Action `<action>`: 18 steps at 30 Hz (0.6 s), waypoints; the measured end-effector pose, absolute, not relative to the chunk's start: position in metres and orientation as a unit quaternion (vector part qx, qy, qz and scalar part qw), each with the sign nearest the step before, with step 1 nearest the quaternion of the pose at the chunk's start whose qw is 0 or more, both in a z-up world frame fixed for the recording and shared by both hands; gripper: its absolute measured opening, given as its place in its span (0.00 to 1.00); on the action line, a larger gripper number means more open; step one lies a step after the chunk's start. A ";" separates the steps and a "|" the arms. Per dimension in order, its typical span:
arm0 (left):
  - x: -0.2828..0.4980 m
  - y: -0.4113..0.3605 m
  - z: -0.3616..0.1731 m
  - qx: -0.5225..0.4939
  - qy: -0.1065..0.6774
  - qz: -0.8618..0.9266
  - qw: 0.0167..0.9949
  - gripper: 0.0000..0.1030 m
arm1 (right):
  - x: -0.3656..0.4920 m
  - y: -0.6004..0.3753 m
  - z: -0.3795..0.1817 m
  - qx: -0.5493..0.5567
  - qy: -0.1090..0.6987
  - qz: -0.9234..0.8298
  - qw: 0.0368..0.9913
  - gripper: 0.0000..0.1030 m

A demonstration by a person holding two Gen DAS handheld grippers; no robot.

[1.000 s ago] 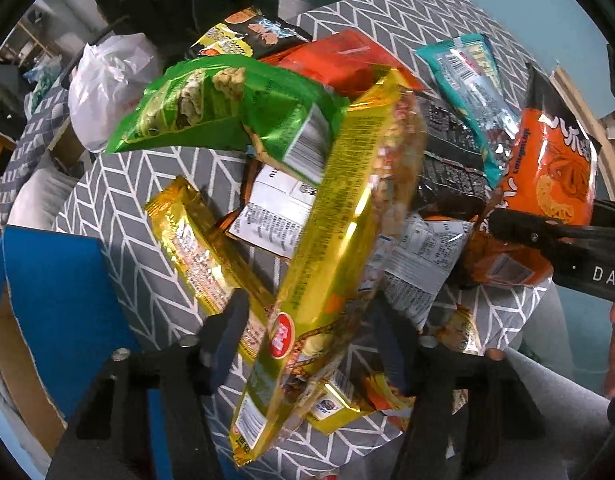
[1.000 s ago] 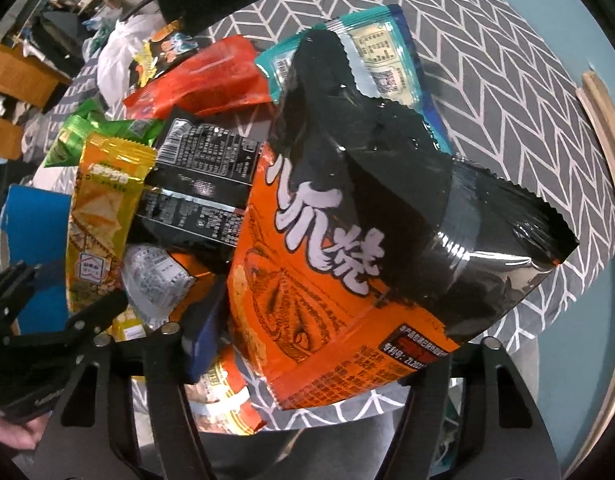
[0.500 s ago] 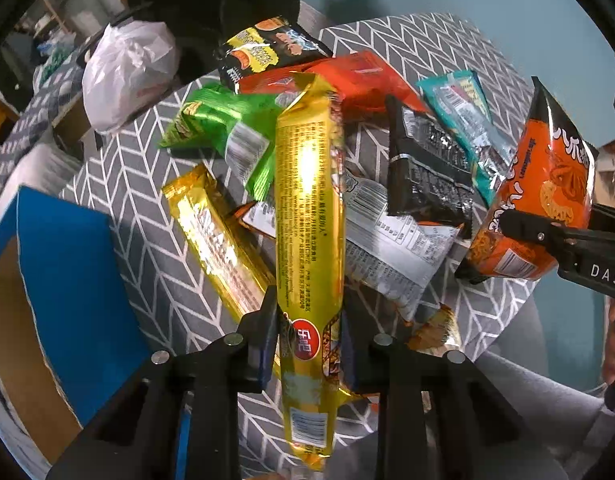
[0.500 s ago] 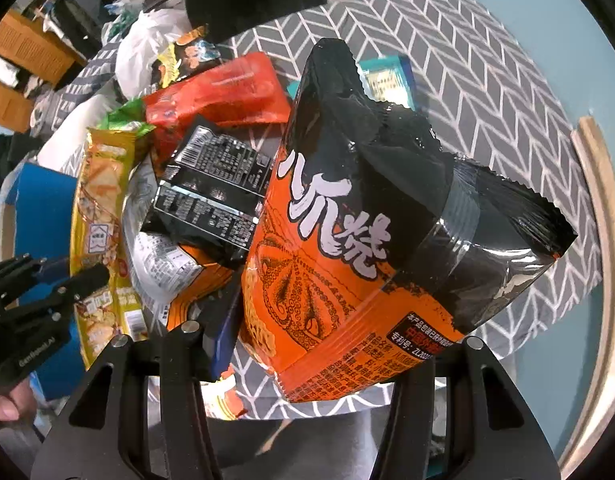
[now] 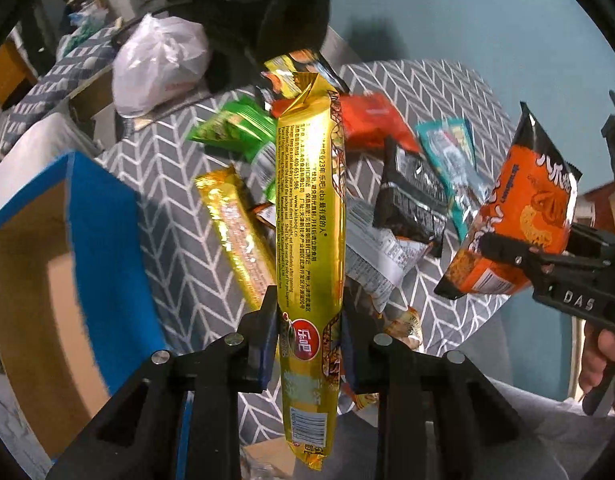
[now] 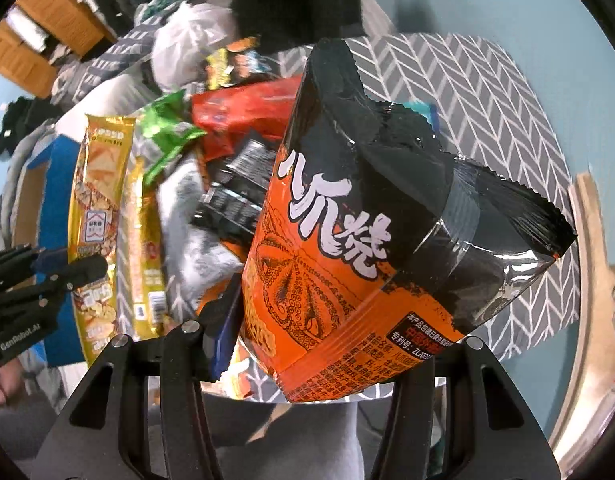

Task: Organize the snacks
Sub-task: 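Carry the yellow bar and orange chip bag into the box and release both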

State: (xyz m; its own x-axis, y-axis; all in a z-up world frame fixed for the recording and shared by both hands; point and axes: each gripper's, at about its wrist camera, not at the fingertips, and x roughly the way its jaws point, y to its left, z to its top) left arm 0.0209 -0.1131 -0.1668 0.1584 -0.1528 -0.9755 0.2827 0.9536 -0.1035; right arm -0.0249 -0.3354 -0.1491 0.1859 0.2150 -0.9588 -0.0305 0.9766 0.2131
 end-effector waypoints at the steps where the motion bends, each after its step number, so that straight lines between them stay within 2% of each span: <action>1: 0.020 -0.110 -0.163 0.045 0.631 -0.137 0.763 0.26 | -0.024 -0.332 -0.147 0.068 0.632 0.084 0.767 0.50; 18: 0.012 -0.025 -0.116 -0.070 0.610 -0.017 0.789 0.26 | 0.009 -0.256 -0.101 -0.020 0.604 0.206 0.770 0.50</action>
